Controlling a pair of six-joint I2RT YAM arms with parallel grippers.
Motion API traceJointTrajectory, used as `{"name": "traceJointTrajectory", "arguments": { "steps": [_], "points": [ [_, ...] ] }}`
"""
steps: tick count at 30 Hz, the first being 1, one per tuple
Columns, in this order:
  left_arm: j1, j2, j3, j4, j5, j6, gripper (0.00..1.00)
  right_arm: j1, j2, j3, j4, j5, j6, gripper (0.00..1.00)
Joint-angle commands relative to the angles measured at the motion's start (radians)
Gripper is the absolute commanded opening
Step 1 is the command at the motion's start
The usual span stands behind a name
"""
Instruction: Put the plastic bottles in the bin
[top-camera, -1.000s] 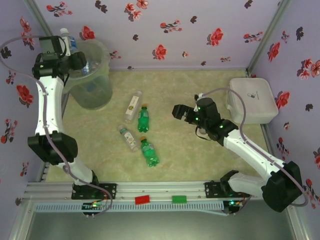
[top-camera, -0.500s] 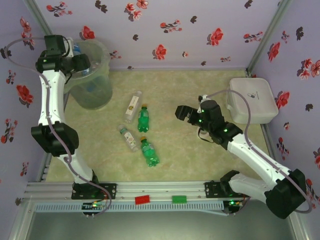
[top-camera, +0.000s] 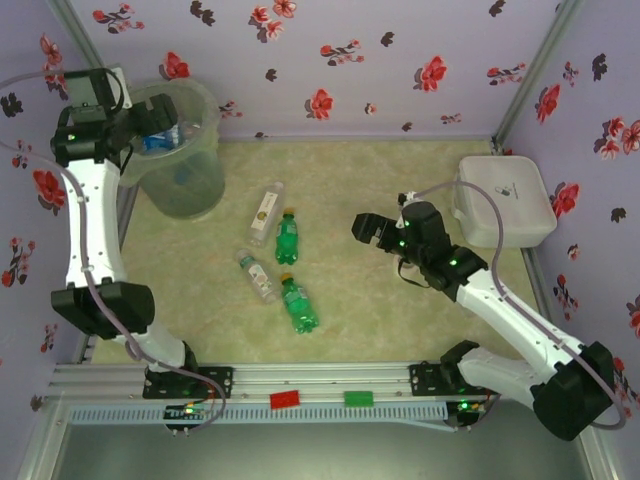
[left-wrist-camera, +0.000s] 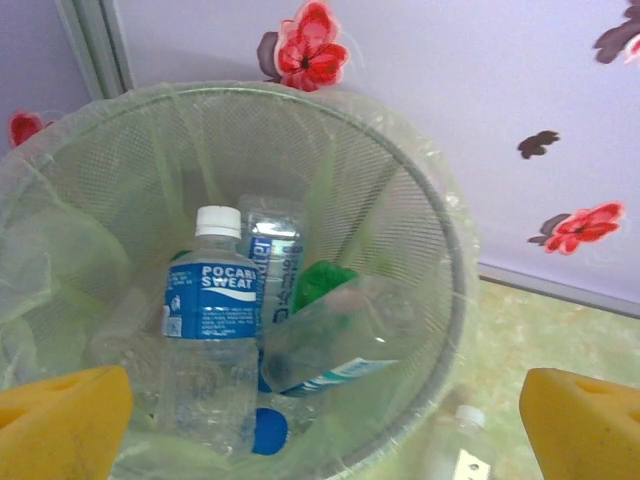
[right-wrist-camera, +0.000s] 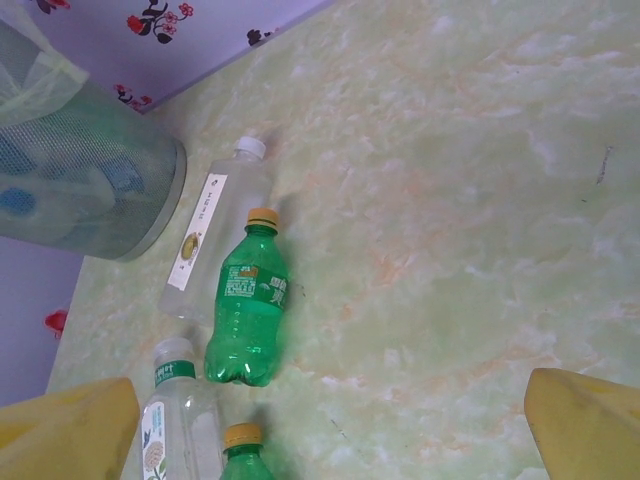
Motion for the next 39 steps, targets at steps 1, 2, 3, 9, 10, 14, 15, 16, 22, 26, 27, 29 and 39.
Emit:
{"name": "traceJointTrajectory", "arguments": {
  "steps": [1,2,3,9,10,14,15,16,22,26,27,29,39],
  "points": [
    [-0.043,-0.098,-0.054,0.094,0.051,-0.043,1.00,0.002,-0.011,-0.005,-0.024,-0.004,-0.005,1.00],
    [-0.067,-0.124,-0.080,0.116,0.051,-0.047,1.00,0.005,-0.010,-0.007,-0.029,-0.004,-0.005,1.00],
    [-0.090,-0.150,-0.108,0.140,0.051,-0.052,1.00,0.009,-0.009,-0.010,-0.032,-0.004,-0.006,1.00],
    [-0.277,-0.327,-0.416,0.344,0.051,-0.134,1.00,0.087,-0.005,-0.039,-0.037,0.044,-0.033,1.00],
    [-0.308,-0.353,-0.482,0.382,0.057,-0.159,1.00,0.109,0.000,-0.041,-0.042,0.057,-0.041,1.00],
    [-0.415,-0.424,-0.705,0.463,0.077,-0.248,1.00,0.180,0.024,-0.040,-0.062,0.088,-0.057,1.00],
    [-0.438,-0.437,-0.753,0.479,0.079,-0.267,1.00,0.192,0.031,-0.044,-0.062,0.087,-0.057,1.00],
    [-0.466,-0.452,-0.808,0.497,0.078,-0.283,1.00,0.209,0.040,-0.045,-0.065,0.085,-0.057,1.00],
    [-0.540,-0.477,-1.039,0.535,0.102,-0.311,1.00,0.313,0.094,-0.053,-0.074,0.080,-0.064,1.00],
    [-0.543,-0.522,-1.178,0.565,0.089,-0.345,1.00,0.406,0.129,-0.052,-0.092,0.101,-0.070,1.00],
    [-0.543,-0.537,-1.208,0.579,0.083,-0.356,1.00,0.427,0.137,-0.049,-0.097,0.109,-0.073,1.00],
    [-0.544,-0.578,-1.263,0.614,0.060,-0.364,1.00,0.475,0.161,-0.037,-0.111,0.124,-0.085,1.00],
    [-0.519,-0.677,-1.368,0.632,-0.041,-0.323,1.00,0.625,0.309,0.092,-0.262,0.188,-0.142,1.00]
  ]
}}
